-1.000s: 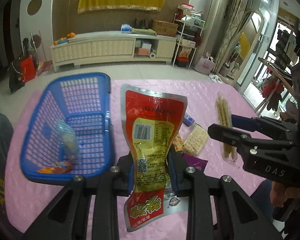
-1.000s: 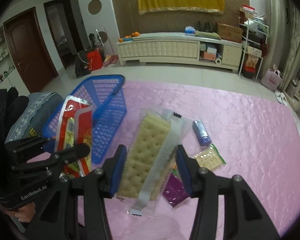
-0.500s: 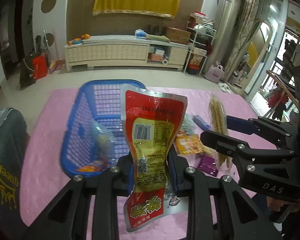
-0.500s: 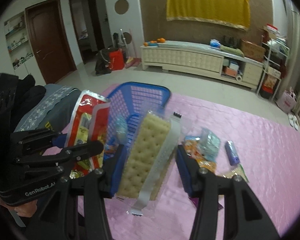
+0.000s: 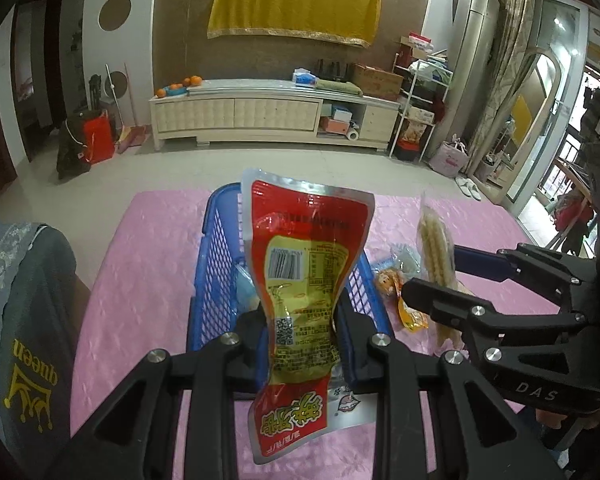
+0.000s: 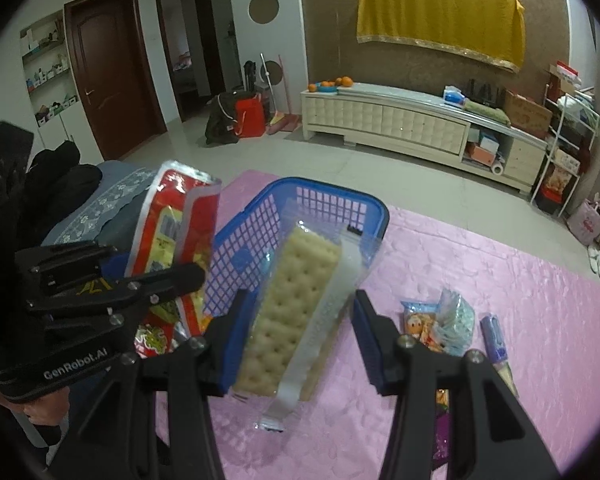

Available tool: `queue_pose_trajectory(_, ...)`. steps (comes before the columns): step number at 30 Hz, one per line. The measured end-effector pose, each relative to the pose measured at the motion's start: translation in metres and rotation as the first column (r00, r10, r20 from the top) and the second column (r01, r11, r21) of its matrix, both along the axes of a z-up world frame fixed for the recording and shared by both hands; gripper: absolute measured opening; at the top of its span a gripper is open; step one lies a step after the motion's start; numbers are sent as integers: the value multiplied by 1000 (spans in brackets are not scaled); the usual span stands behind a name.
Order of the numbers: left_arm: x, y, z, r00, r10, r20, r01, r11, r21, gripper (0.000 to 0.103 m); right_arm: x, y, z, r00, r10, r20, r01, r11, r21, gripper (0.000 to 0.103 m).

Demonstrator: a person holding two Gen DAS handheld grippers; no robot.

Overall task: Organize snacks
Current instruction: 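Carry the red pouch and cracker pack over the blue basket with both tools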

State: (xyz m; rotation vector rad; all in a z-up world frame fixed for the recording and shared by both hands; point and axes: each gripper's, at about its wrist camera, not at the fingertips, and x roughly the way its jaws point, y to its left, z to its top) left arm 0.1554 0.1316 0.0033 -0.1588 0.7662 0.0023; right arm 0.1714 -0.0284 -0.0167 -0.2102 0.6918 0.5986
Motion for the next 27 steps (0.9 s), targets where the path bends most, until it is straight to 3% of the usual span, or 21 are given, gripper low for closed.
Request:
queue_pose_trajectory(14,52,11,-5,999,-12,-48,12,1000,-3,25,46,15,-6,997,-28,-76,27,1000,-10,55)
queue_pose_trajectory(27,120,32,-28,992,7,-127,-17,997,-73,27,107,34,-21,991,-30,-133,23,998,-54,55)
